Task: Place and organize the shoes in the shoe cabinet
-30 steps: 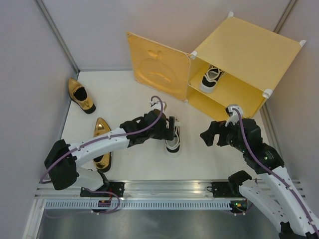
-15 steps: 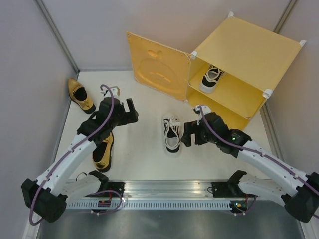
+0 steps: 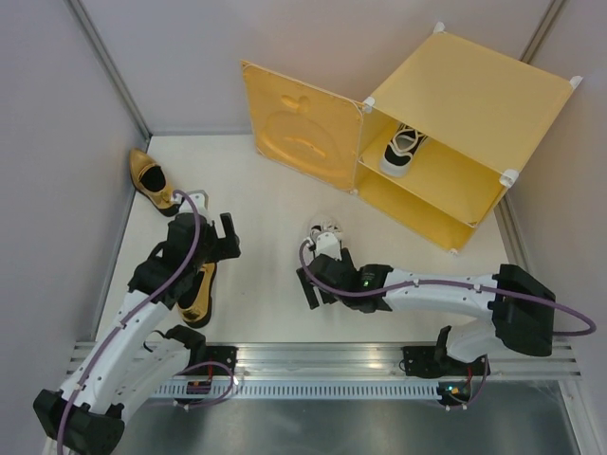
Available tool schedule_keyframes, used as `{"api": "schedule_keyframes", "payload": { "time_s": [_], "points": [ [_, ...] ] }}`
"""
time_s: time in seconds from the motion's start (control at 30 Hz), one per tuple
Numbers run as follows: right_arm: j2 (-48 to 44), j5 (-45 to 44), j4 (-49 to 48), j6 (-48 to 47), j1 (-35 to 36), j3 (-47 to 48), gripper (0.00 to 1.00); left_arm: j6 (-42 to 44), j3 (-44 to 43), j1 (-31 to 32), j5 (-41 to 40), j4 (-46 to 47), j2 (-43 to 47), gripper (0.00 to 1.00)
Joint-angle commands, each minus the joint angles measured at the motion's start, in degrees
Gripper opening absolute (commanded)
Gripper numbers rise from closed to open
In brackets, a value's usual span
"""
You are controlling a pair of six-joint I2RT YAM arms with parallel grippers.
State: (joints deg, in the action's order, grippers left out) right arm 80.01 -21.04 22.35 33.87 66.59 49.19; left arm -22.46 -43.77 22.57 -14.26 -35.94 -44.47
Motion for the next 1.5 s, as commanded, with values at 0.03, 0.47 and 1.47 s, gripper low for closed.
{"api": "schedule_keyframes", "payload": {
  "time_s": [0.03, 0.47, 1.47],
  "points": [
    [4.36, -13.84, -1.00, 7.70, 3.02, 4.16, 0.90, 2.51, 0.70, -0.33, -2.70, 1.49, 0.96, 1.00],
    [7.35, -22.91, -3.54, 14.39, 3.37, 2.49, 0.81, 3.74, 0.35, -0.42, -2.35, 2.19, -1.15, 1.00],
    [-7.31, -28.71, 3.83, 13.07, 3.29, -0.85, 0.01, 3.91, 0.53, -0.51, -1.91, 2.28, -0.09, 1.00]
  ]
}}
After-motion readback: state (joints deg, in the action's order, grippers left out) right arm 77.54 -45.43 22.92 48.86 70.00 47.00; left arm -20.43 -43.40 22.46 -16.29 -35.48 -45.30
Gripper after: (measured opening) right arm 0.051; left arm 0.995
